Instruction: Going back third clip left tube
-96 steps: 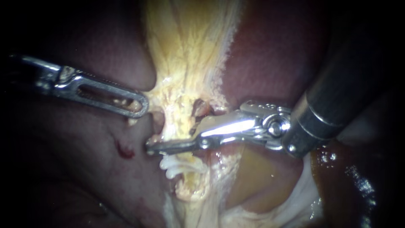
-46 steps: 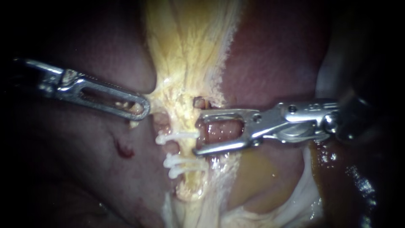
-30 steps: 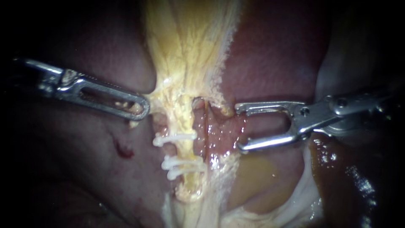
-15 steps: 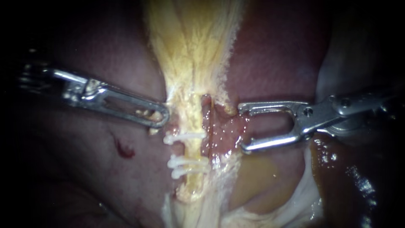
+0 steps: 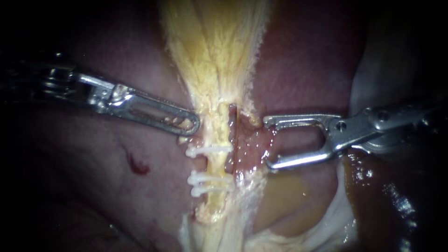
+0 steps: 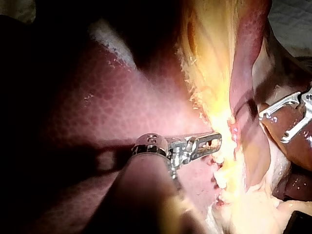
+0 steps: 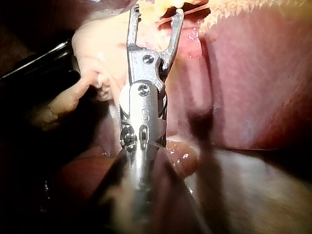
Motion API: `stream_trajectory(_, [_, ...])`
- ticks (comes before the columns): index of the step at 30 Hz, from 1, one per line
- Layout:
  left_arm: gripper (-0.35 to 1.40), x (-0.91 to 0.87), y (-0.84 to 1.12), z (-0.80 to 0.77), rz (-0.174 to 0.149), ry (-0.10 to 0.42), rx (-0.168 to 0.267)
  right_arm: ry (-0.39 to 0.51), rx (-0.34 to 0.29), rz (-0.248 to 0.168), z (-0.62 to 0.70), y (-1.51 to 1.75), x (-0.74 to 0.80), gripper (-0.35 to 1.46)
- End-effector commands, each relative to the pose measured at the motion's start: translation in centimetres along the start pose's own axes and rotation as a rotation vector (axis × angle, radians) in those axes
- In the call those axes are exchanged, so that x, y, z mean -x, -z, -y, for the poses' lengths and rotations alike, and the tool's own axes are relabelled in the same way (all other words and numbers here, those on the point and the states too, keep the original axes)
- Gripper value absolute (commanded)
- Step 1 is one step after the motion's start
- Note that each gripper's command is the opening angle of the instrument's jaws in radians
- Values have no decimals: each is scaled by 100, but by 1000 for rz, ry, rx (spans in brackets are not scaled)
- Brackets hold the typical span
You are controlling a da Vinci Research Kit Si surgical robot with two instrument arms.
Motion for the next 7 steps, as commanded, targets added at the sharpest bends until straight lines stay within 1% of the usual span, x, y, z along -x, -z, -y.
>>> stream_trajectory(1, [-35,0,0,0,0,1,0,0,0,0,0,0,-1,50])
stream_trajectory(7, [-35,-1,0,0,0,1,1,0,0,0,1,1,-1,50])
